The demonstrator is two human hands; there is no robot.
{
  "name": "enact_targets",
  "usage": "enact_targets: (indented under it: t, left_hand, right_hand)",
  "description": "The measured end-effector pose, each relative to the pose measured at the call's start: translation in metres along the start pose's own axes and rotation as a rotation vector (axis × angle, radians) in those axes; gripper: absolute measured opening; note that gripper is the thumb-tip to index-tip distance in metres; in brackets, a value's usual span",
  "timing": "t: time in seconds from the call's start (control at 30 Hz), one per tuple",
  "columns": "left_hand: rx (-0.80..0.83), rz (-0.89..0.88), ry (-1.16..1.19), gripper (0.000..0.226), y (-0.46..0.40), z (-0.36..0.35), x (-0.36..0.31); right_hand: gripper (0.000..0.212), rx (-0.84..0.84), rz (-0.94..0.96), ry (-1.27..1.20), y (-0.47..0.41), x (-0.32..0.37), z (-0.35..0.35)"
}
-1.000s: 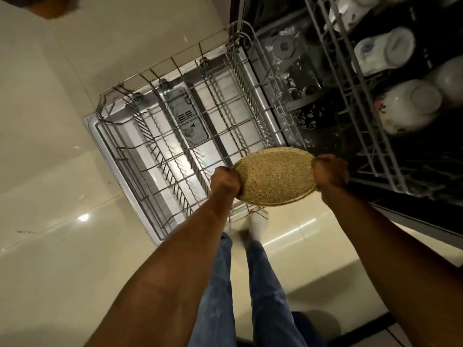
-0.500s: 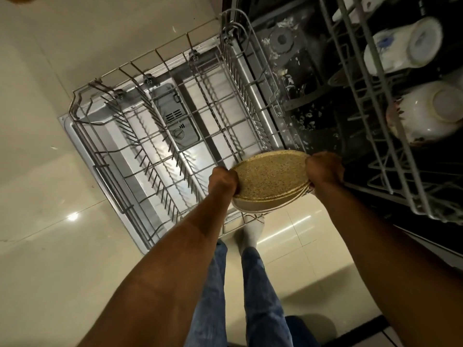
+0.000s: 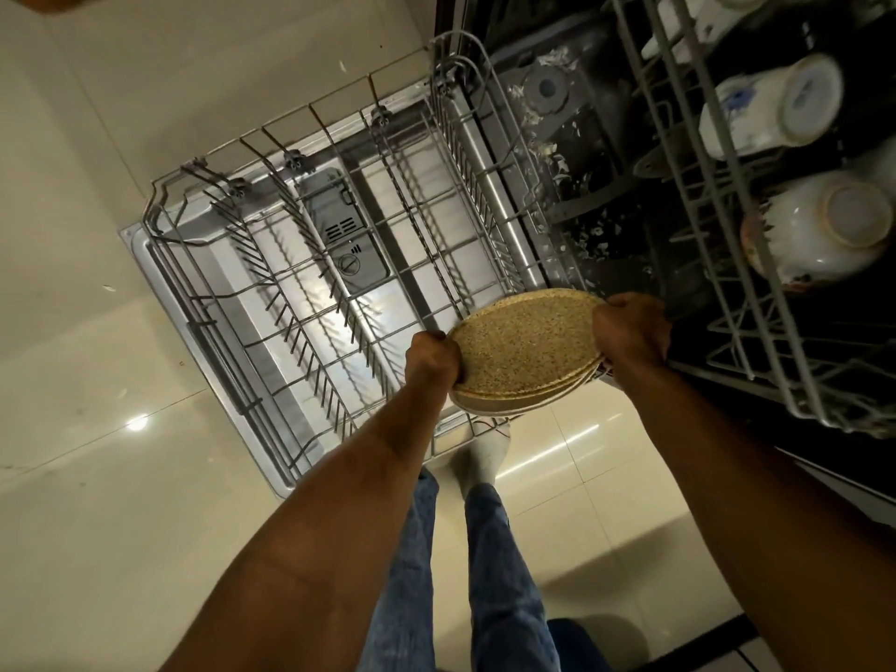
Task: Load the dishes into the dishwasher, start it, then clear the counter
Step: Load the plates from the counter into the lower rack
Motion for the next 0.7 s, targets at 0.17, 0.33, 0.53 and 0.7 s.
enact_targets:
  t: [0.17,0.33,0.53,0.7]
  left_hand:
    - [-0.013,0.015,-0.014,0.036,-0.007,-0.004,0.002]
    - [0.009,-0.006,0.028,0.035,-0.014,-0.013,0.009]
    - [0.008,-0.024,0.039,0.032,-0.021,-0.018,0.01]
    - [0.04,-0.016,0.024,0.038,-0.038,-0.013,0.016]
  right_hand:
    - [0.038,0.001,0.014,0.026,-0.01,0.005,-0.012]
    - [0.039,-0.013,0.014,0.038,-0.022,-0.001,-0.015]
    - [0.04,-0.01,0.02,0.002,-0.022,0.013,-0.024]
    - [0.039,-0.02,0.0,0.029,-0.021,0.015,-0.047]
Point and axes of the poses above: each hand's wrist, its own y-axis away from the middle knuckle, its own z-axis out of the back of the hand, x = y × z, the point moved 1 cm from there along -y, towards the middle knuckle, and after that the axes turned 4 degrees about -z, right-handed, at the moved point
